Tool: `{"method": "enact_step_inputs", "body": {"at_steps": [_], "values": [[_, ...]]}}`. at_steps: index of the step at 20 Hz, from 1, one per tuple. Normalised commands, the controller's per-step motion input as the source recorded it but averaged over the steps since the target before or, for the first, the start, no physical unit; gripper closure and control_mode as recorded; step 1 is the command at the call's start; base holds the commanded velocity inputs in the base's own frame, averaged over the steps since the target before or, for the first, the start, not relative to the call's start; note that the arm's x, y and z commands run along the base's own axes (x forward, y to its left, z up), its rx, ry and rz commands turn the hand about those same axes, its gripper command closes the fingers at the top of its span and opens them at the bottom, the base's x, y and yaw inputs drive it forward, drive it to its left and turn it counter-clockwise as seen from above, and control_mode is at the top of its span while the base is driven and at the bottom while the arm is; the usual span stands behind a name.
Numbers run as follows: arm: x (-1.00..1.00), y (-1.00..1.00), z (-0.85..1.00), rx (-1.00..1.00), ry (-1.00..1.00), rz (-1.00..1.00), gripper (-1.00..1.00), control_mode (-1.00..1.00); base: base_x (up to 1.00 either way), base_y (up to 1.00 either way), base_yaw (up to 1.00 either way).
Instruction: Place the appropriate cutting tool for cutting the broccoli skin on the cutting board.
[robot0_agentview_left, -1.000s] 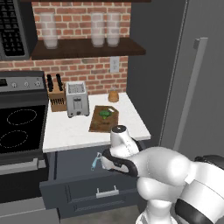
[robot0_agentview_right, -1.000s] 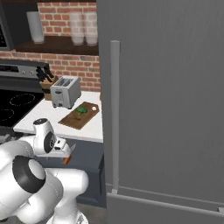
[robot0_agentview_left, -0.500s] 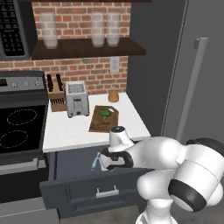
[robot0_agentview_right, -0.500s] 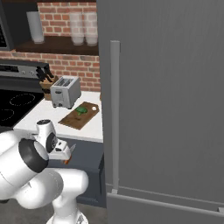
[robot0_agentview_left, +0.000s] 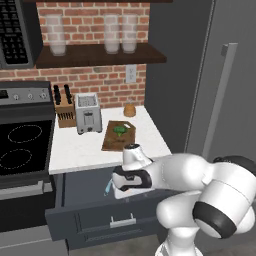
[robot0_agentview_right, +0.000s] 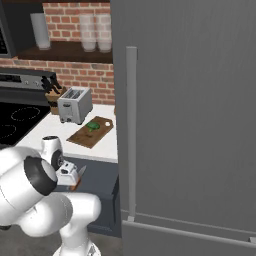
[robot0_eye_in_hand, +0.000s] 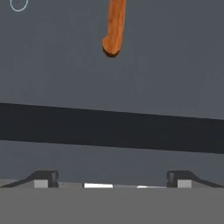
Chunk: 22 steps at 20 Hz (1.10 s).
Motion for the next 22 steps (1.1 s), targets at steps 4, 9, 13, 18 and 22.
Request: {"method": "enact_step_inputs", "body": {"at_steps": [4, 9, 13, 18, 22], "values": [[-0.58, -0.02, -0.36, 0.05, 0.04, 0.00, -1.00, -1.00, 0.00, 0.00, 0.00], [-0.51, -0.03, -0.15, 0.05, 0.02, 0.00, -1.00, -1.00, 0.00, 0.00, 0.00], [-0.58, -0.03, 0.21, 0.00, 0.00, 0.00, -1.00, -1.00, 0.00, 0.00, 0.00], [-0.15, 0.00, 0.59, 0.00, 0.00, 0.00, -1.00, -1.00, 0.00, 0.00, 0.00], [0.69, 0.00, 0.64, 0.00, 0.00, 0.00, -1.00, -1.00, 0.00, 0.00, 0.00]]}}
